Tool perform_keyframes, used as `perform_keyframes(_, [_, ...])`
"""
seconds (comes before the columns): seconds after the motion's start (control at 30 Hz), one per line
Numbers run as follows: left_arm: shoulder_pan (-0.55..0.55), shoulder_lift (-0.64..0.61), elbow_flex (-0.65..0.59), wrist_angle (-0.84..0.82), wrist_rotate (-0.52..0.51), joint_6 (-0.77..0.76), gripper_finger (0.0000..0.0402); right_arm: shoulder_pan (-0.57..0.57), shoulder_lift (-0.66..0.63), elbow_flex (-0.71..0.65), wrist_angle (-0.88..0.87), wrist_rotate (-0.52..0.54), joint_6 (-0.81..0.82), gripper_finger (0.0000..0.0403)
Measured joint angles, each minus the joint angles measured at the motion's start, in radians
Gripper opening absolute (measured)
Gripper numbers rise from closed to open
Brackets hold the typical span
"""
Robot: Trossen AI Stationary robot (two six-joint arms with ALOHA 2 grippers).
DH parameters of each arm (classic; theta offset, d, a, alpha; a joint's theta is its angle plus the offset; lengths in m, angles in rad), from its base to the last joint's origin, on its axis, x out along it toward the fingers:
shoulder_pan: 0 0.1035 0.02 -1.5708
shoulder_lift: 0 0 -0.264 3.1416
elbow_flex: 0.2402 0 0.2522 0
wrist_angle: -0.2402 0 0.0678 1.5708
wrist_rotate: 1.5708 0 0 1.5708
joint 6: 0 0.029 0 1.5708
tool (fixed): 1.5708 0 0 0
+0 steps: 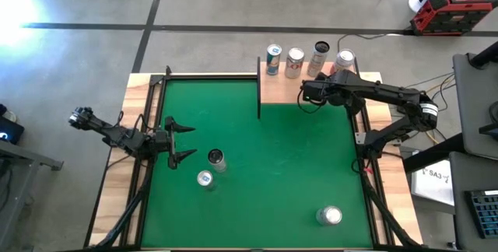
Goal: Place canned beverage on shelf
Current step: Put the pink-white soda can on the shelf aligned with the other pink-white soda can
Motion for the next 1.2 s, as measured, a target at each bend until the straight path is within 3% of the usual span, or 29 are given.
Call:
perform_keyframes(0.5, [0.0, 0.0, 0.0, 0.0, 0.0, 0.0, 0.0361, -0.032, 0.0, -0.001, 0.0, 0.002, 0.002, 0.0381])
perform_keyframes(0.9, [0.0, 0.0, 0.0, 0.0, 0.0, 0.0, 0.0361, -0.037, 0.0, -0.002, 0.0, 0.003, -0.024, 0.0268])
perform_keyframes(1.2, [0.0, 0.0, 0.0, 0.0, 0.0, 0.0, 0.0361, -0.035, 0.0, 0.005, 0.003, 0.017, -0.144, 0.0283])
